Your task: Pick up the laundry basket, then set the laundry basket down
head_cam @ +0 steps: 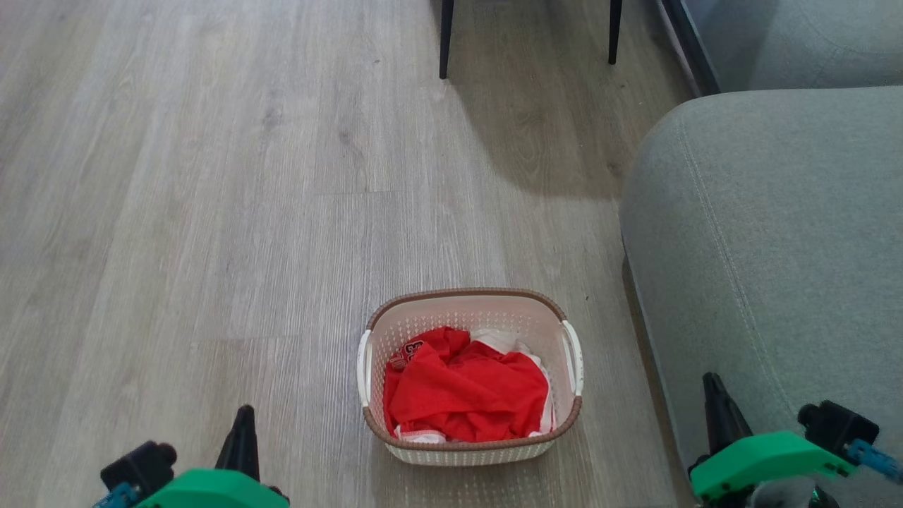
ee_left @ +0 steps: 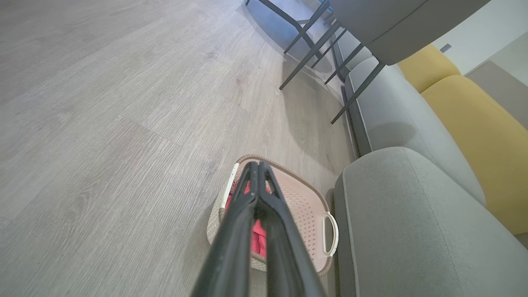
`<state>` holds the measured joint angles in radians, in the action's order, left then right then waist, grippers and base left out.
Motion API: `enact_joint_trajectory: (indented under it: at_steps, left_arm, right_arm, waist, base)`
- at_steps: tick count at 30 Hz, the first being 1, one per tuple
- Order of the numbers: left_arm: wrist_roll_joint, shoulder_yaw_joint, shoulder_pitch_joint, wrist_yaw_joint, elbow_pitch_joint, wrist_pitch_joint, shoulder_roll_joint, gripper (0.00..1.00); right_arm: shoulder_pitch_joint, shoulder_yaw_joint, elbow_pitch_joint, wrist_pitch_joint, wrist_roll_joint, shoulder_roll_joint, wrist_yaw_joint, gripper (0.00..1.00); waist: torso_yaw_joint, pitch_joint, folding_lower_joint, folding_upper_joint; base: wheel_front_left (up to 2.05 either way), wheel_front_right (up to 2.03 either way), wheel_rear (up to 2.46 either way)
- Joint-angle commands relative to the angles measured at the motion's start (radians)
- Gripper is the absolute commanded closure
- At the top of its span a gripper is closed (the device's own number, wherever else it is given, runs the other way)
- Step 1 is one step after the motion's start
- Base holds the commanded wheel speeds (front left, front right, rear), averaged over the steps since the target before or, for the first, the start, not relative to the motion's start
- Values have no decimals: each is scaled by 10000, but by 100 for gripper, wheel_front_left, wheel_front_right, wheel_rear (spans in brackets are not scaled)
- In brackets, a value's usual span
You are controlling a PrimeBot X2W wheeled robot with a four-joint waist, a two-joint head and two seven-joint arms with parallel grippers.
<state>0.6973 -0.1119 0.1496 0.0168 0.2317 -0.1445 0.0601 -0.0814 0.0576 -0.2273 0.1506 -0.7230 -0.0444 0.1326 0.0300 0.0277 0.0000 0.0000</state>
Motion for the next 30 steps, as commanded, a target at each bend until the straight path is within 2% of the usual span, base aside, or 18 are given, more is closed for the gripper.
enact_joint_trajectory:
  at_steps: [1,30]
  left_arm:
    - [283,286,-575,-110,-286,53,117,100]
    - [3649,883,-1300,-613,-140,880,131,100]
  right_arm:
    - [595,-44,267,-72,-299,-207,-7,100]
    - [1059,-496,114,-887,-3593,-270,-11,100]
  waist:
    - [-5,-5,0,0]
    - [-114,-117,0,0]
  base:
    - [0,0,0]
    - [0,0,0]
